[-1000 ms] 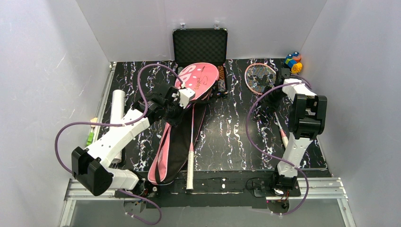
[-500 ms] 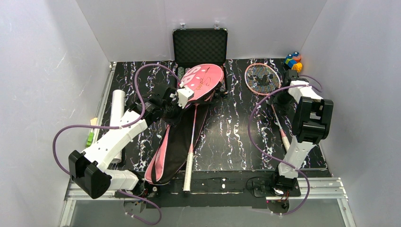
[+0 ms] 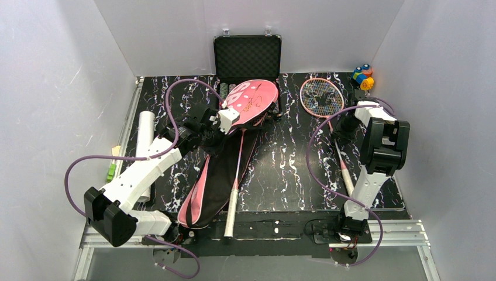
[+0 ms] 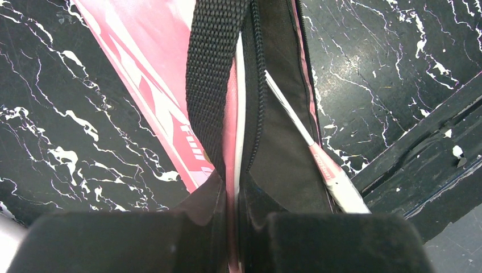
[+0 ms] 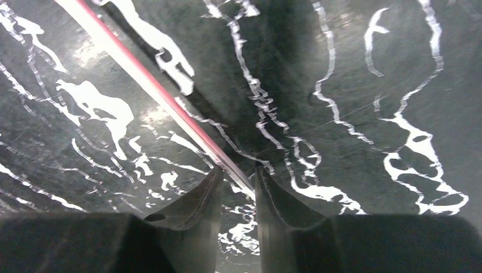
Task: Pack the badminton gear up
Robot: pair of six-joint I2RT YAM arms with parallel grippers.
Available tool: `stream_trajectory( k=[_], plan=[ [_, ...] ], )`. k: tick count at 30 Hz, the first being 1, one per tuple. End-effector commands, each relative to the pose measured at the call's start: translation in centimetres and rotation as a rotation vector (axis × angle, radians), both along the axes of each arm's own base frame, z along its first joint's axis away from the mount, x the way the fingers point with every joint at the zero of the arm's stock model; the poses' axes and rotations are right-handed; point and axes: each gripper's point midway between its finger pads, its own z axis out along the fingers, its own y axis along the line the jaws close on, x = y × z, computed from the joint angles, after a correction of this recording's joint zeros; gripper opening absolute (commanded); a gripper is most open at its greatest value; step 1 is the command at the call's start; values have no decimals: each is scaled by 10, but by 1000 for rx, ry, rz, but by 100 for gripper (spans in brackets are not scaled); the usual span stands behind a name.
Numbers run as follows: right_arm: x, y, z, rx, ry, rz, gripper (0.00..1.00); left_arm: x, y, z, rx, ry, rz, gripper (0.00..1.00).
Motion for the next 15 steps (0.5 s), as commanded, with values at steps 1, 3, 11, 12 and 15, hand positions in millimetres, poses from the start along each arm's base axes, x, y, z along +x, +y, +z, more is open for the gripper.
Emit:
stream_trajectory(
  k=[1,3,11,12,15],
  plan=[
    [6,25,7,59,-11,44,33,8,-5,32,-67,-106,-10,0],
    [9,29,9,59,-20,46,32,9,-4,34,-63,-113,-9,0],
    [13,64,14,62,-35,58,25,11,-2,34,-50,-119,-3,0],
    [12,71,16,65,-45,52,24,11,-2,34,-47,-123,-3,0],
    [10,89,19,80,-77,27,22,13,0,35,-39,-135,1,0]
  ],
)
